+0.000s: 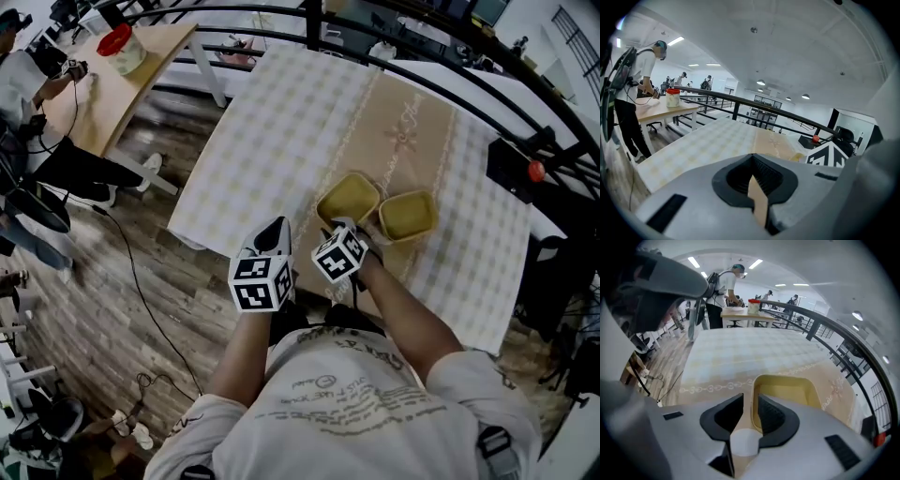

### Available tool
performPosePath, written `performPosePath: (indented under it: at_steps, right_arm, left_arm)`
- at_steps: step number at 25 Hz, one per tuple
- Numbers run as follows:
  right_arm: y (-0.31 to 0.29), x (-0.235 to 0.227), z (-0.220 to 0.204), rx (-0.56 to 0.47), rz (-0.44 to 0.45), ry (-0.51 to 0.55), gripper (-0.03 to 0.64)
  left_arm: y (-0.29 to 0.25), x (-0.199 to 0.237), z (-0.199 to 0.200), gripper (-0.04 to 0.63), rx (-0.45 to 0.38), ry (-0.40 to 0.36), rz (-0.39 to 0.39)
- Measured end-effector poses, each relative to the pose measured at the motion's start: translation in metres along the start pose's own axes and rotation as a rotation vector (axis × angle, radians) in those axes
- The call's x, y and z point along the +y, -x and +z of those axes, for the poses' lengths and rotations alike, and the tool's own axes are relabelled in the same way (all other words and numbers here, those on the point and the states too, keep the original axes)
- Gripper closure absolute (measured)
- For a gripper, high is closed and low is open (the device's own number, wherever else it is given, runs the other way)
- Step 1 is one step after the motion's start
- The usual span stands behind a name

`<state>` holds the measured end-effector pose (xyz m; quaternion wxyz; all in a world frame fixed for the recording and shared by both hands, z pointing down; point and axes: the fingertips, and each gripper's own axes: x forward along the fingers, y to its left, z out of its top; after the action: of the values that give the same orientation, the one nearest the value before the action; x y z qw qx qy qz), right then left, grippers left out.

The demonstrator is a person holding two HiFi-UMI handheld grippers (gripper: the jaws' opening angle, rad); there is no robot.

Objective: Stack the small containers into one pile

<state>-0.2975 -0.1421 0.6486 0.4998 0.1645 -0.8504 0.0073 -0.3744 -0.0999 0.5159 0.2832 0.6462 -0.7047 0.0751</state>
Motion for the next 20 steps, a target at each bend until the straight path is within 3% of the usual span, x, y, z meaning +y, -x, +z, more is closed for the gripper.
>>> performPosePath:
  at_steps: [6, 9, 20]
  right_arm:
    - [-0.022, 0.002, -0.012, 0.142, -0.013, 0.053, 0.53]
    - [-0.028, -0.003, -0.014, 0.176, -0.036, 0.04, 0.584]
    - [-0.021, -0.011, -0.002, 0.184, -0.098, -0.005, 0.598]
  left_arm:
    - [-0.001, 0.018, -0.002, 0.591, 0.016, 0.013, -0.016]
    - [-0.003, 0.027, -0.001, 0.591, 0.02, 0.014, -0.025]
    - [-0.016, 0.044, 0.014, 0.591, 0.02, -0.001, -0.056]
